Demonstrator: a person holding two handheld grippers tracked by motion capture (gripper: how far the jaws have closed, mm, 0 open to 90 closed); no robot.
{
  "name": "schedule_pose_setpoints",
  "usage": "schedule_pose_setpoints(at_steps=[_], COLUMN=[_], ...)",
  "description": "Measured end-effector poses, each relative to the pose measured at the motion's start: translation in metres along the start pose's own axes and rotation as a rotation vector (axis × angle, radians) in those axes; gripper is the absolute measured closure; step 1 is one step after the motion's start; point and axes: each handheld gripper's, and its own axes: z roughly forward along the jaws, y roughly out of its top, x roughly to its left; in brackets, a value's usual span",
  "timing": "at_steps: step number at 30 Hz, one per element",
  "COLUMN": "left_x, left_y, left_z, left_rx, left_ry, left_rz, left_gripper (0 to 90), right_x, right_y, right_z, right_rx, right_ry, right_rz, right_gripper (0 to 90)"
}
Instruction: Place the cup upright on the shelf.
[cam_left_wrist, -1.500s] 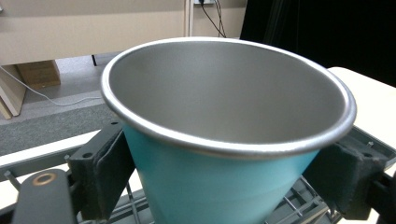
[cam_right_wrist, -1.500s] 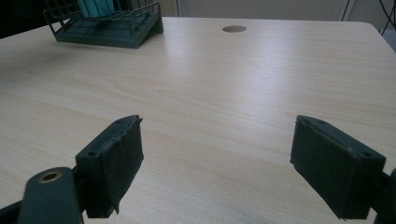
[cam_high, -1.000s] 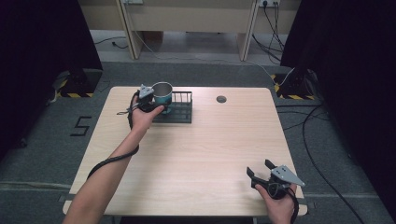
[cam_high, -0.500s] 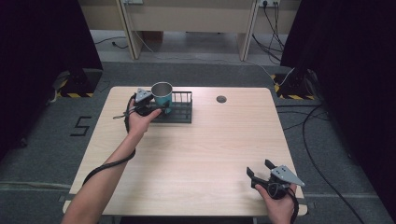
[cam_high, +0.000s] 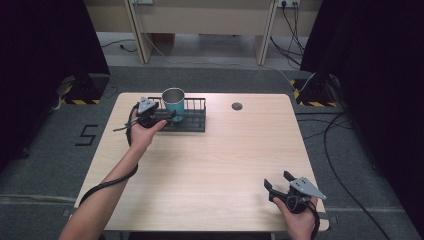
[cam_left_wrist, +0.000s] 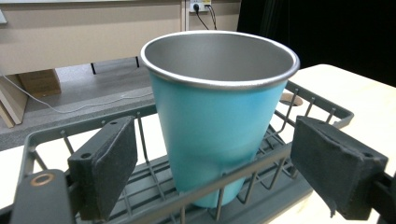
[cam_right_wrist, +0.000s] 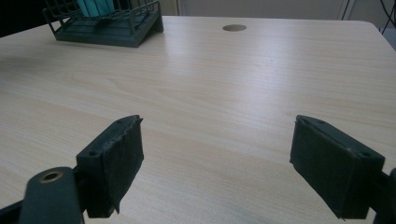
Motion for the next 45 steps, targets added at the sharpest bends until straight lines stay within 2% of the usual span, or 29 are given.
schedule_pose_setpoints(at_steps=[14, 26, 45], left_x=[0.004, 0.006, 0.001], left_y=[-0.005, -0.009, -0.014], left_z=[-0.027, -0.048, -0.080], left_rx=[-0.007, -0.021, -0.045], left_ry=[-0.018, -0.032, -0.040], left_rz=[0.017, 0.012, 0.014], left_gripper=[14.4, 14.5, 14.6], right_x=[0.000, -0.001, -0.001], right_y=[0.000, 0.000, 0.000], right_z=[0.000, 0.000, 0.000], right_rx=[-0.001, -0.002, -0.002], right_ry=[-0.003, -0.004, -0.005], right_rz=[0.006, 0.010, 0.012], right_gripper=[18.0, 18.1, 18.2])
